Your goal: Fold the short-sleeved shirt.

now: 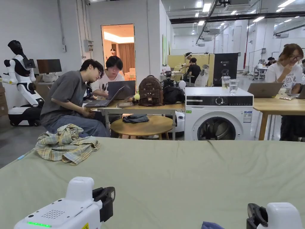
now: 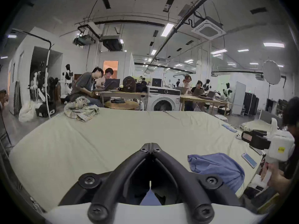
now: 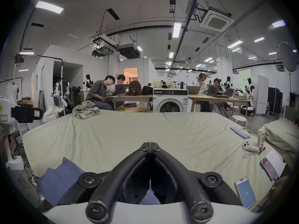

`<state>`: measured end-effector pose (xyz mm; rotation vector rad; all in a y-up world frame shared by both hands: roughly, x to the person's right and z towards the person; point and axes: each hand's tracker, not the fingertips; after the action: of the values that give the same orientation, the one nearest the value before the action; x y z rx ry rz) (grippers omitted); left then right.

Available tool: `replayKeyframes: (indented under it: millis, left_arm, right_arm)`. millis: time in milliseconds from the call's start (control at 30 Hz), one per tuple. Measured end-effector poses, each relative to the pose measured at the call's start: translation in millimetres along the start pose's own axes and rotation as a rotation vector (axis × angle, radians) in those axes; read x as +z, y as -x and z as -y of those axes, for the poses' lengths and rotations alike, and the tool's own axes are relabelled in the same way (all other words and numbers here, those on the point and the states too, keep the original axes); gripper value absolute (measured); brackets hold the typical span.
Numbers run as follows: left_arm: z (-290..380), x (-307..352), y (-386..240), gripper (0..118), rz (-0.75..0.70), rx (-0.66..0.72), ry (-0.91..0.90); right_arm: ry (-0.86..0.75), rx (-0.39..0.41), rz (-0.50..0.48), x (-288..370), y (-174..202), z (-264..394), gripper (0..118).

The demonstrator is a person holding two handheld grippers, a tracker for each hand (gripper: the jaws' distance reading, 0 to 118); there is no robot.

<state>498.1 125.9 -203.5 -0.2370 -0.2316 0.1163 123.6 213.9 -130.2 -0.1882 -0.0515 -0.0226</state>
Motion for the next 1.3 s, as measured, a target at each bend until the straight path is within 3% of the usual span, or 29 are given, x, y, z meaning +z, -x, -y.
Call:
replayKeyframes:
  millis: [100,133,167,200,300,333,367,567,633,733,767,800,833,867,900,933,967,1000,1033,1067,1133,1233,1300]
  left_arm:
    - [-10.3,-48.4,19.2,0,-0.063,0.026,0.019]
    - [-7.2,-79.1,34.6,8,-0.107,0.035,0.053]
    - [1.5,-87.2,42.6,23,-0.122,0.047,0.116]
    - [2.2,-64.8,38.4,49,-0.094,0.075,0.207]
    - [-55.1,56.6,10.6,67,0.091,0.201,0.417]
    - [-57.3,37.6,13.7,78,0.076,0.225,0.44]
    - [-29.6,11.1,17.8,78,0.037,0.216,0.485]
    - [58.6,-22.2,16.9,77,-0.011,0.195,0.684]
    - [112.7,-33.9,23.1,61,-0.044,0.153,0.729]
    - [178.6,-37.1,31.4,50,-0.069,0.09,0.742]
    - [182.1,-44.6,30.9,39,-0.075,0.081,0.718]
    - [188.2,-34.6,28.0,13,-0.066,0.066,0.722]
    - [182.9,-15.0,20.8,0,-0.036,0.059,0.722]
    - [158.4,4.2,8.7,0,0.001,0.082,0.722]
    - [191.5,-29.9,15.0,0,-0.062,0.064,0.742]
    - [216.4,-19.3,18.6,0,-0.058,0.029,0.748]
    - [233.3,-18.3,23.9,0,-0.063,0.009,0.75]
    - [227.9,-16.3,23.3,0,-0.06,0.017,0.752]
    - [220.3,-15.0,22.7,0,-0.055,0.026,0.753]
    - [205.1,-12.7,21.0,0,-0.045,0.043,0.754]
    - [172.9,-10.2,12.4,0,-0.029,0.084,0.752]
    - [122.3,-21.7,6.0,0,-0.018,0.155,0.745]
    - [108.8,-18.9,3.1,0,-0.012,0.171,0.746]
  right_arm:
    - [0.001,-0.004,-0.004,0.2,-3.5,-0.1,0]
    - [0.0,-0.008,-0.007,0.5,-4.8,0.2,0]
    - [-0.001,-0.013,-0.014,1.3,-6.4,0.7,0]
    - [-0.003,-0.021,-0.026,1.8,-8.2,1.6,0]
    - [0.004,-0.057,-0.063,0.0,-13.6,5.2,0]
    - [0.011,-0.068,-0.07,-1.8,-15.4,6.8,0]
    - [0.016,-0.071,-0.07,-3.3,-16.9,8.9,0]
    - [0.06,-0.049,-0.042,-3.7,-31.4,22.7,0]
    - [0.068,-0.049,-0.024,-1.7,-40.3,25.3,0]
    - [0.091,-0.058,0.009,6.0,-57.1,27.1,0]
    - [0.1,-0.054,0.023,9.5,-62.7,28.1,0]
    - [0.11,-0.048,0.036,13.8,-68.6,29.5,0]
    - [0.119,-0.046,0.05,19.5,-73.2,30.9,0]
    - [0.13,-0.053,0.065,24.0,-78.8,32.6,0]
    - [0.152,-0.066,0.081,28.3,-85.5,34.3,0]
    - [0.186,-0.092,0.097,32.2,-92.7,36.9,0]
    - [0.225,-0.113,0.099,34.6,-98.8,39.4,14]
    - [0.281,-0.14,0.104,35.9,-106.6,42.4,47]
    - [0.322,-0.181,0.083,36.9,-114.6,47.6,70]
    - [0.385,-0.238,0.05,35.7,-123.5,55.6,79]
    - [0.451,-0.288,0.053,32.9,-130.8,70.3,79]
    - [0.504,-0.32,0.15,28.7,-133.5,91.3,78]
    - [0.541,-0.368,0.132,20.8,-137.6,104.1,78]
